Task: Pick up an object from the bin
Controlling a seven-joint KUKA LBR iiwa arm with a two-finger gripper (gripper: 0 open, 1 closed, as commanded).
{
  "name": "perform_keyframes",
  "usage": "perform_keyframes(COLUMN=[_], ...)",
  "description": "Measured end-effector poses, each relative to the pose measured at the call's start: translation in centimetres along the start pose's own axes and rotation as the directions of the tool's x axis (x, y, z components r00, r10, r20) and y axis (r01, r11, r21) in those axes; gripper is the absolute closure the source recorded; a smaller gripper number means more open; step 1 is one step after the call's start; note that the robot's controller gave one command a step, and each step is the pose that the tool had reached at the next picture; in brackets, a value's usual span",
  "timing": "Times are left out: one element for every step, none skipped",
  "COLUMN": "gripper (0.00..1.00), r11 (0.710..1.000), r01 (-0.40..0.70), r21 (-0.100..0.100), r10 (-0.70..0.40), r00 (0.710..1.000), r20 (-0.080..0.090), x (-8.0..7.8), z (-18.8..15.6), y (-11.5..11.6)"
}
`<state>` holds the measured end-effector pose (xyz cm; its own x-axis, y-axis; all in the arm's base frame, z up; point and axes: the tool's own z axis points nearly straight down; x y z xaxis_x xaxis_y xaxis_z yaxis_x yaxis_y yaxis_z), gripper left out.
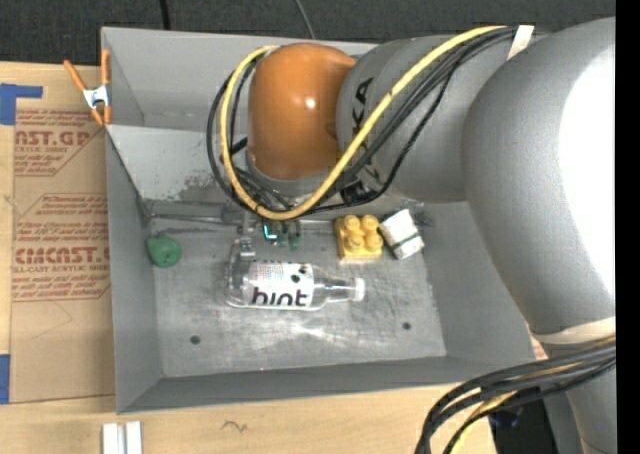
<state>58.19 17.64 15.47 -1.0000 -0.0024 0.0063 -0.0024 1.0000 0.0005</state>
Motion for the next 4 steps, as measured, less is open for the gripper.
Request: perform_keyframes(gripper=[0.00, 0.00, 0.00, 0.00], r11=[1.000, 0.998, 0.994, 0.994], r01=[-0.001, 0.066, 0.108, 0.105], r21=[-0.001, -0.002, 0.000, 0.003], r10=[0.001, -0.066, -0.108, -0.105], r00=[1.000, 0.998, 0.994, 0.994], r20=[0.007, 0.012, 0.006, 0.007], x=[-0.2, 0.7, 1.7, 0.7], z=[-0.5, 0.3, 0.6, 0.2], y=[-0.1, -1.5, -6.5, -8.7])
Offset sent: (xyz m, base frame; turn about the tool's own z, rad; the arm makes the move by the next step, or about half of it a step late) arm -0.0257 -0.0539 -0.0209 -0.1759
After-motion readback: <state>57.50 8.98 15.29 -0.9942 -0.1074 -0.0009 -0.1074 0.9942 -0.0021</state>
